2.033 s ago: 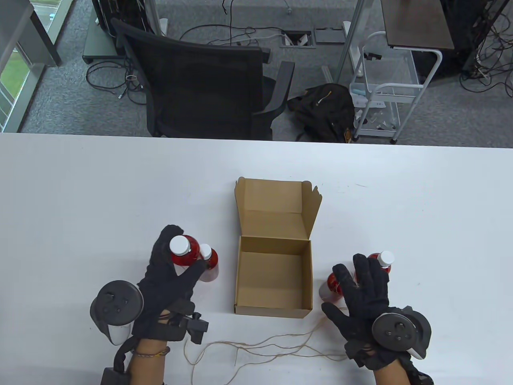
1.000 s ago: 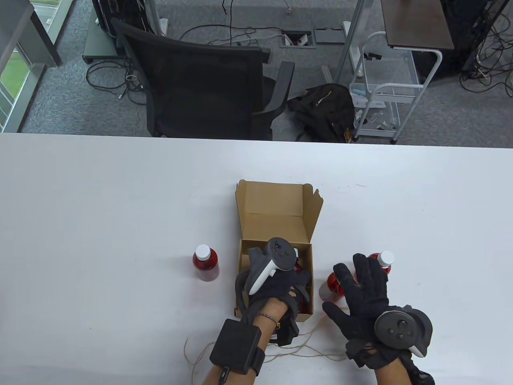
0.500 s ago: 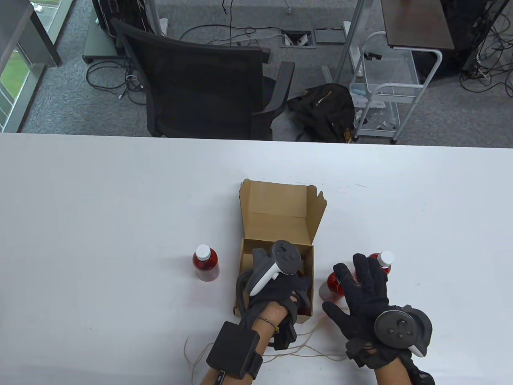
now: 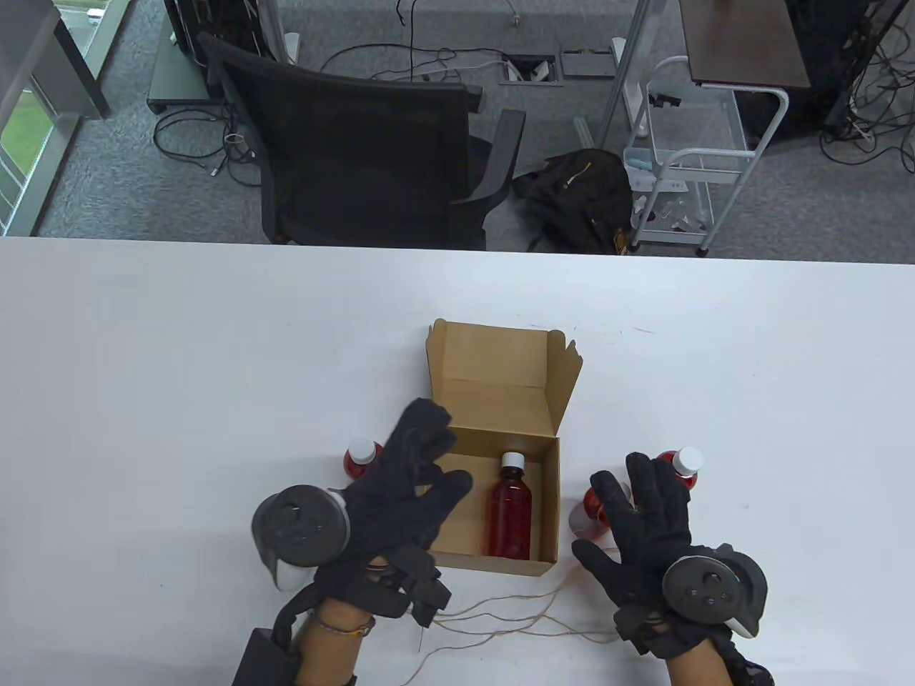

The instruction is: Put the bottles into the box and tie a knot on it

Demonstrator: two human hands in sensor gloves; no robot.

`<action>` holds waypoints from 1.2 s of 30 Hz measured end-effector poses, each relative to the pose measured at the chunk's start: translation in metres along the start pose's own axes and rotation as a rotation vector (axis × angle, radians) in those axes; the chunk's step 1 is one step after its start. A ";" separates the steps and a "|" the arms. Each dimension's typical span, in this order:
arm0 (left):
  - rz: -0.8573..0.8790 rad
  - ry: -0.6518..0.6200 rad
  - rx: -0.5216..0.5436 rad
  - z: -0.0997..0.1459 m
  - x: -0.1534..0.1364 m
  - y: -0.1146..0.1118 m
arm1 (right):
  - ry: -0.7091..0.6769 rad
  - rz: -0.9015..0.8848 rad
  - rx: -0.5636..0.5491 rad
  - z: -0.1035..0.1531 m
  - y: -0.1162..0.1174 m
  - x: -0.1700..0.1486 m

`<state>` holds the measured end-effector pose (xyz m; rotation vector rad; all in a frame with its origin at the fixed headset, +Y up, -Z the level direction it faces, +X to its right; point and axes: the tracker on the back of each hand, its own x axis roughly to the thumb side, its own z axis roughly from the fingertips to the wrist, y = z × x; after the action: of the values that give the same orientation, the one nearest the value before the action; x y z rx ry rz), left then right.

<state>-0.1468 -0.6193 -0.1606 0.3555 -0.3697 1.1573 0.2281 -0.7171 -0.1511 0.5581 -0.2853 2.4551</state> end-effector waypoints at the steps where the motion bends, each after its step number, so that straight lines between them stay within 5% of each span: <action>1: 0.007 -0.010 0.044 0.003 -0.007 0.009 | 0.000 0.002 0.001 0.000 0.000 0.000; 7: 0.076 0.092 0.159 0.016 -0.070 0.039 | 0.010 0.011 -0.003 0.000 0.000 -0.001; 15: 0.116 0.317 0.000 0.029 -0.151 0.029 | 0.010 0.022 0.005 0.000 0.002 0.001; 21: 0.014 0.382 -0.219 0.029 -0.167 0.012 | 0.015 0.017 0.004 0.000 0.002 0.001; 36: -0.102 0.412 -0.192 0.030 -0.172 -0.006 | 0.013 0.021 0.010 0.000 0.002 0.000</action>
<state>-0.2049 -0.7755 -0.2129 -0.0350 -0.0971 1.0542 0.2263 -0.7186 -0.1511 0.5454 -0.2744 2.4805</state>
